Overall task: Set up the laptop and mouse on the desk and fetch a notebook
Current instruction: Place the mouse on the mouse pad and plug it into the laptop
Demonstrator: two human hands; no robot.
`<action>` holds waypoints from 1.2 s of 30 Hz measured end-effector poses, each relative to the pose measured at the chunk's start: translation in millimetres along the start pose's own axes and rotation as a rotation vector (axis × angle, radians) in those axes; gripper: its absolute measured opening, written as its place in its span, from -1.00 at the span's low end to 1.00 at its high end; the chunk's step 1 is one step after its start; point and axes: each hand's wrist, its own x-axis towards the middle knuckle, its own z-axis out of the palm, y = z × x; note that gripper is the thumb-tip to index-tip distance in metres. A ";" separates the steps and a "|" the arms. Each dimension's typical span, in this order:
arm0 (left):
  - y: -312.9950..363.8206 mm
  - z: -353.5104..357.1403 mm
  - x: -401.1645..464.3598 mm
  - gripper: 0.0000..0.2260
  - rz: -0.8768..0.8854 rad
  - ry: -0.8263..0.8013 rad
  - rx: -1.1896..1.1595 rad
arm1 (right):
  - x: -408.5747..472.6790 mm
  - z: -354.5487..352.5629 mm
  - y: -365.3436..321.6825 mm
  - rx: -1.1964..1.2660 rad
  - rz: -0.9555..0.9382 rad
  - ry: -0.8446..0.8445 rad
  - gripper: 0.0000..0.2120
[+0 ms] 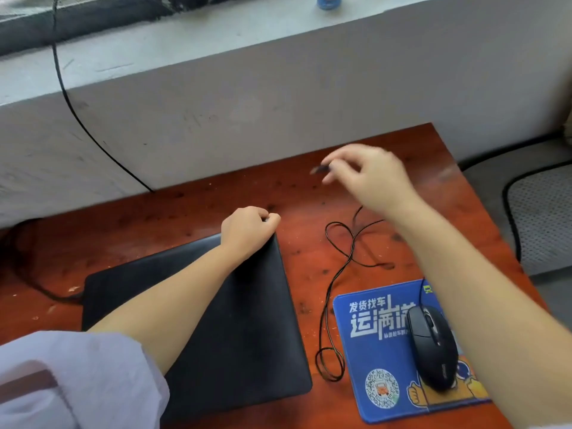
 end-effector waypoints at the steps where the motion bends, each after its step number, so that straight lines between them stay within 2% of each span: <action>1: -0.1 -2.2 -1.1 -0.70 0.000 0.005 -0.009 | -6.9 16.3 -1.8 0.092 0.061 -0.168 -0.83; 3: -0.9 -7.4 -3.5 -0.71 0.002 0.020 -0.026 | -23.3 42.4 1.7 0.271 0.130 -0.370 -0.83; 5: -1.3 -13.4 -5.4 -0.70 0.017 0.040 -0.043 | -36.9 56.3 10.9 0.439 0.164 -0.464 -0.86; 9: -0.4 -22.0 -7.0 -0.68 0.041 0.055 -0.082 | -46.0 65.0 16.8 0.437 0.159 -0.579 -0.86; 22: 0.4 -30.2 -9.5 -0.68 0.059 0.077 -0.114 | -40.1 59.8 2.8 0.453 0.079 -0.565 -0.87; 27: 1.4 -31.1 -10.5 -0.67 0.053 0.069 -0.119 | -39.5 60.2 2.1 0.355 0.075 -0.540 -0.89; 36: 1.8 -39.7 -14.3 -0.66 0.056 0.090 -0.138 | -42.1 58.5 -4.2 0.442 0.058 -0.542 -0.87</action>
